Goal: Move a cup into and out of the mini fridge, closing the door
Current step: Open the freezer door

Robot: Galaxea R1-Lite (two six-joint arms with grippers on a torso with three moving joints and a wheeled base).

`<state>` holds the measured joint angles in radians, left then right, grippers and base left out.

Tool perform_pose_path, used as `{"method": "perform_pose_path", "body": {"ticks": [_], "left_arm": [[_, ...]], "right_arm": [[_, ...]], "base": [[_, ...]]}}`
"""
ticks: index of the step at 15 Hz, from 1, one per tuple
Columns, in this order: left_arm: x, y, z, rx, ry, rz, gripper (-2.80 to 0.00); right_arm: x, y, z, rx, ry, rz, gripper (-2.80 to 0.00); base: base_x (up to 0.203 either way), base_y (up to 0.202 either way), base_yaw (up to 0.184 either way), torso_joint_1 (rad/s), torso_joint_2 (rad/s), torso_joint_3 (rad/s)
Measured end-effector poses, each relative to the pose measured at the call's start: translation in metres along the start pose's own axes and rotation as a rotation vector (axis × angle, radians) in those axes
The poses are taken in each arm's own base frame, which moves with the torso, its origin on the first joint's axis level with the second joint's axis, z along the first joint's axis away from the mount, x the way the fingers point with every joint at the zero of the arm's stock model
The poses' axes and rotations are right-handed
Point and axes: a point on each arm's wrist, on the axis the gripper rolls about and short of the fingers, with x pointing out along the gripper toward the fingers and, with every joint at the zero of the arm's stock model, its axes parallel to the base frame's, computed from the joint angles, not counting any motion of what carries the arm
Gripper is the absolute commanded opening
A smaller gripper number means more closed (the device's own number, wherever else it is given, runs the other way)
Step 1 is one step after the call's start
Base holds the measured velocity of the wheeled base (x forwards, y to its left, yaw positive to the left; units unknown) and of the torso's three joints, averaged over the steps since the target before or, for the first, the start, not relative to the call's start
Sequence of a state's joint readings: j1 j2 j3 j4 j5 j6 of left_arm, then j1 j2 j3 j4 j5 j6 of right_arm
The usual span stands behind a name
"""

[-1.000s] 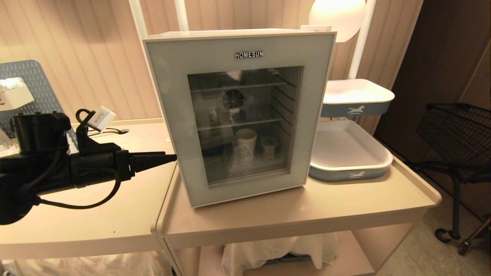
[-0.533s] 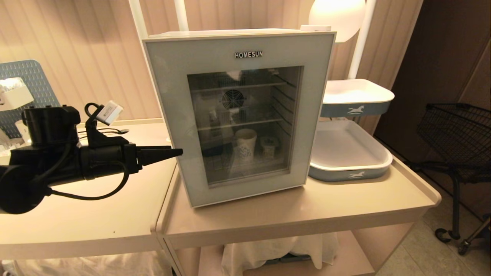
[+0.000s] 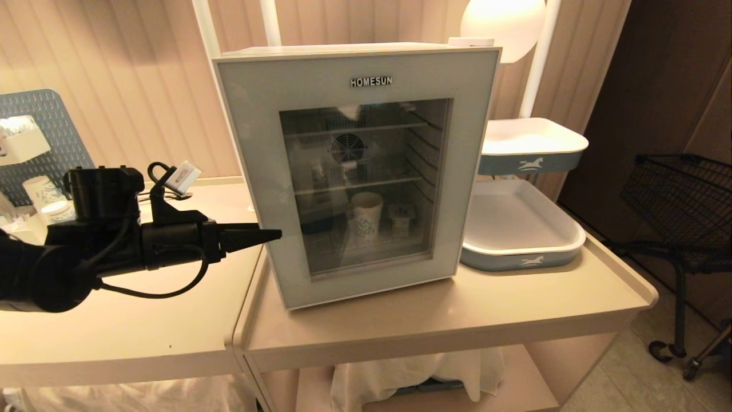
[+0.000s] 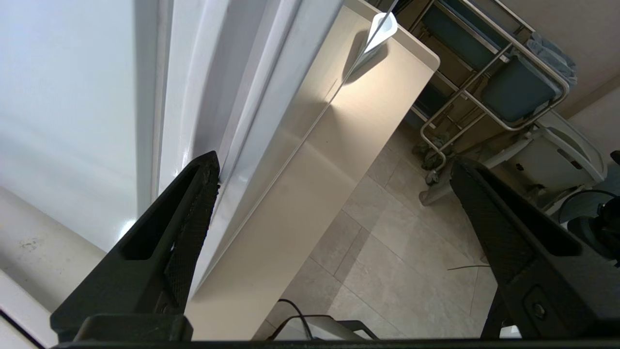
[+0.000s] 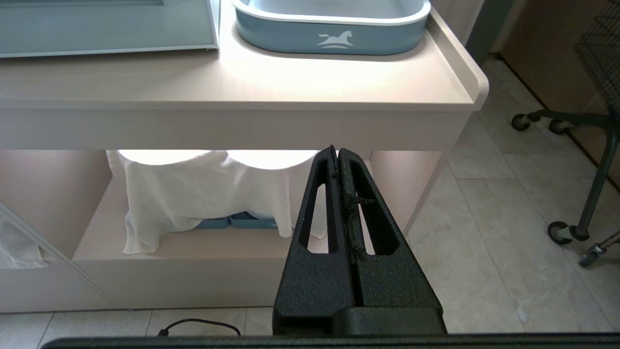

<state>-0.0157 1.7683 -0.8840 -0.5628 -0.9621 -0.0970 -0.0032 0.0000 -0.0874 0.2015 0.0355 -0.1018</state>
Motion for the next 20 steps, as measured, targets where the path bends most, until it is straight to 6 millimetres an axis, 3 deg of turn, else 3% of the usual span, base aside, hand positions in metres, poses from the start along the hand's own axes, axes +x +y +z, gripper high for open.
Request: {"method": "perform_pose_path", "body": {"ticks": [5, 10, 14, 18, 20], "left_arm": [[0.003, -0.011, -0.001, 0.006, 0.008, -0.032, 0.00], [-0.006, -0.044, -0.011, 0.002, 0.033, -0.111, 0.00], [0.000, -0.080, -0.020, 0.033, 0.065, -0.208, 0.00], [0.013, -0.135, -0.043, 0.068, 0.151, -0.424, 0.00], [0.015, -0.152, -0.055, 0.080, 0.184, -0.481, 0.00]], "right_arm": [[0.000, 0.000, 0.000, 0.000, 0.000, 0.000, -2.80], [0.000, 0.000, 0.000, 0.000, 0.000, 0.000, -2.80], [0.000, 0.000, 0.000, 0.000, 0.000, 0.001, -2.80], [0.000, 0.000, 0.000, 0.000, 0.000, -0.002, -2.80], [0.000, 0.000, 0.000, 0.000, 0.000, 0.001, -2.80]], "base": [[0.000, 0.000, 0.000, 0.000, 0.00, 0.000], [0.000, 0.000, 0.000, 0.000, 0.00, 0.000], [0.000, 0.000, 0.000, 0.000, 0.00, 0.000], [0.000, 0.000, 0.000, 0.000, 0.00, 0.000], [0.000, 0.000, 0.000, 0.000, 0.00, 0.000]]}}
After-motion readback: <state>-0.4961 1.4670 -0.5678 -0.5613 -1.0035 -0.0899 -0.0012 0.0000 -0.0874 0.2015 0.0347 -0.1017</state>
